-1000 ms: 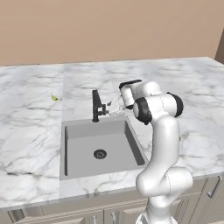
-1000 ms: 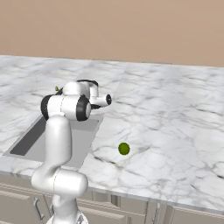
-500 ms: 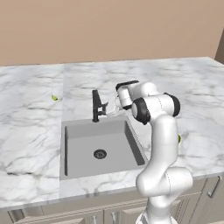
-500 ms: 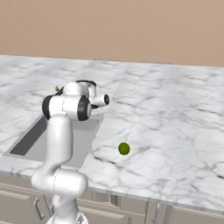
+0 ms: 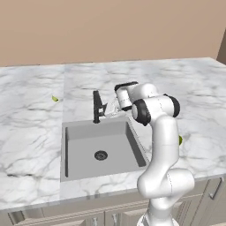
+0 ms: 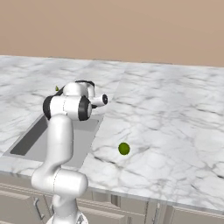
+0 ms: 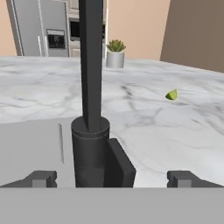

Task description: Turn on the sink faucet. Then move the lime from the counter to the sink. Turn off the sink. Move the vegetable from the sink to the pot next to the stove. Finally move the pot to the front left burner.

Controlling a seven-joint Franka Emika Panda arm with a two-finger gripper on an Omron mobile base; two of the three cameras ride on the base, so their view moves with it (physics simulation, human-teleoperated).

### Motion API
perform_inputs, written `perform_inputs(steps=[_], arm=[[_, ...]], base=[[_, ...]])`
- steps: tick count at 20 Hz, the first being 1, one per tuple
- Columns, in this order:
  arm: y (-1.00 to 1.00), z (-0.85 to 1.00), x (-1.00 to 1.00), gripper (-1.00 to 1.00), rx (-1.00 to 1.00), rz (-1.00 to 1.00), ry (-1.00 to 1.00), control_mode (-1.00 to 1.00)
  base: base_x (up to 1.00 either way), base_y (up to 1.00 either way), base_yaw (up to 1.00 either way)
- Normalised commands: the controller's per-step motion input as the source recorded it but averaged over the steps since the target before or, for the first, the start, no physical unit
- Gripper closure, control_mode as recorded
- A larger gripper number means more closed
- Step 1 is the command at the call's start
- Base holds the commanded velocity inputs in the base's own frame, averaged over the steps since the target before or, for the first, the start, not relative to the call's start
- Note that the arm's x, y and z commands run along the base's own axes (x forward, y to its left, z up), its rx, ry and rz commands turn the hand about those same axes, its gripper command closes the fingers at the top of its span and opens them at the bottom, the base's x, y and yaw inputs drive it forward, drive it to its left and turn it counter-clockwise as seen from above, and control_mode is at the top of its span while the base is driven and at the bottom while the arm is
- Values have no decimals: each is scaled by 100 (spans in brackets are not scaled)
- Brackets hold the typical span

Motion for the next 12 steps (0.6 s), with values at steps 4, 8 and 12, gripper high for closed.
perform_inputs(steps=[4,8,12], arm=[[15,-1,3,-100,0,0,0,-100],[30,-7,1,100,0,0,2,-100],[35,0,5,100,0,0,0,-100]], base=[[0,0,0],[0,0,0],[0,0,0]])
